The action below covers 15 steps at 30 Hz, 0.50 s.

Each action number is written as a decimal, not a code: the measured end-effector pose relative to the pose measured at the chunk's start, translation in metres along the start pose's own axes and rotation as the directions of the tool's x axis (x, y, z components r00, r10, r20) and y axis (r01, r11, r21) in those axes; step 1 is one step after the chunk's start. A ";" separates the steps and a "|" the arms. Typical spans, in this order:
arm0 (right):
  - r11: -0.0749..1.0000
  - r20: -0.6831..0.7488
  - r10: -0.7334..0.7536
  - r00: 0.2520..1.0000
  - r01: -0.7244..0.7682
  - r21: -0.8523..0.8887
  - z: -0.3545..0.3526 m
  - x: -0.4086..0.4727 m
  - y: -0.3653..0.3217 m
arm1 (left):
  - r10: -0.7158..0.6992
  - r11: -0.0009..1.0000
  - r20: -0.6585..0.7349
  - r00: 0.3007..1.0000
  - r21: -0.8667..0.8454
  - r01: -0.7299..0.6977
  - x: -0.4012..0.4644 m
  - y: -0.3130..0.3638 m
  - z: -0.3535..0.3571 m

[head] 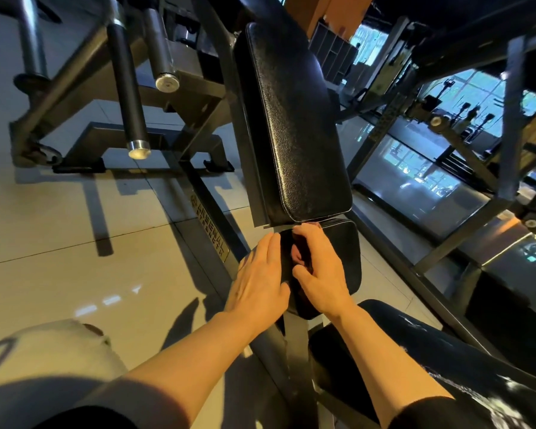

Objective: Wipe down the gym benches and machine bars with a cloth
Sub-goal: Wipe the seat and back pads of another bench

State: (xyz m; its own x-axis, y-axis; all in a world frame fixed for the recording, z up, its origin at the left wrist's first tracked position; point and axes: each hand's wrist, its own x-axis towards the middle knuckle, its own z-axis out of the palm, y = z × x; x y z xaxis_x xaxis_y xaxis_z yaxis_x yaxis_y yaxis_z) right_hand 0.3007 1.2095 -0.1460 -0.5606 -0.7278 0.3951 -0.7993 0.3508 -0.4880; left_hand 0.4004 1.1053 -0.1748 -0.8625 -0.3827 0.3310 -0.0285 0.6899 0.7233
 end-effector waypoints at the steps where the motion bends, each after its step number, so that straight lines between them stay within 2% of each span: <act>1: 0.999 0.031 -0.030 0.999 0.031 -0.025 -0.002 -0.004 0.001 | 0.004 1.000 0.007 1.000 0.001 -0.004 0.001 -0.001 0.001; 5: 0.975 0.126 -0.097 0.987 0.119 -0.187 -0.009 -0.019 0.013 | 0.022 0.998 0.073 0.997 0.061 -0.027 0.000 -0.003 0.005; 7: 0.950 0.106 -0.151 0.983 0.174 -0.259 -0.009 -0.029 0.017 | 0.026 0.996 0.093 0.995 0.079 -0.033 -0.001 -0.004 0.005; 9: 0.949 -0.044 -0.146 0.988 0.128 -0.289 -0.007 -0.035 0.015 | 0.019 0.997 0.102 0.995 0.069 -0.026 -0.002 -0.004 0.005; 10: 0.965 -0.175 -0.093 0.980 0.046 -0.258 -0.007 -0.034 0.012 | 0.018 0.998 0.102 0.995 0.058 -0.024 -0.002 -0.004 0.005; 12: 0.985 -0.419 0.088 0.904 -0.142 -0.098 -0.005 -0.024 0.005 | 0.023 0.999 0.094 0.995 0.042 -0.027 -0.002 -0.004 0.004; 13: 0.979 -0.463 0.173 0.869 -0.203 -0.016 -0.003 -0.017 0.002 | 0.025 0.999 0.093 0.995 0.042 -0.029 -0.002 -0.004 0.005; 14: 0.975 -0.444 0.210 0.871 -0.222 0.025 0.001 -0.012 -0.001 | 0.024 0.999 0.095 0.995 0.041 -0.028 -0.002 -0.004 0.005; 15: 0.980 -0.381 0.185 0.906 -0.198 0.006 0.006 -0.011 -0.004 | 0.018 0.999 0.099 0.995 0.037 -0.021 -0.001 -0.004 0.006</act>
State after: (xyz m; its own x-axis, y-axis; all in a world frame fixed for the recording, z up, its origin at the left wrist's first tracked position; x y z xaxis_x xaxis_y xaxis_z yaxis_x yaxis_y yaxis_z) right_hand 0.3116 1.2119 -0.1530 -0.7383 -0.3695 0.5643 -0.6713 0.4839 -0.5614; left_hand 0.3989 1.1064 -0.1818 -0.9087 -0.3078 0.2820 -0.0288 0.7201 0.6932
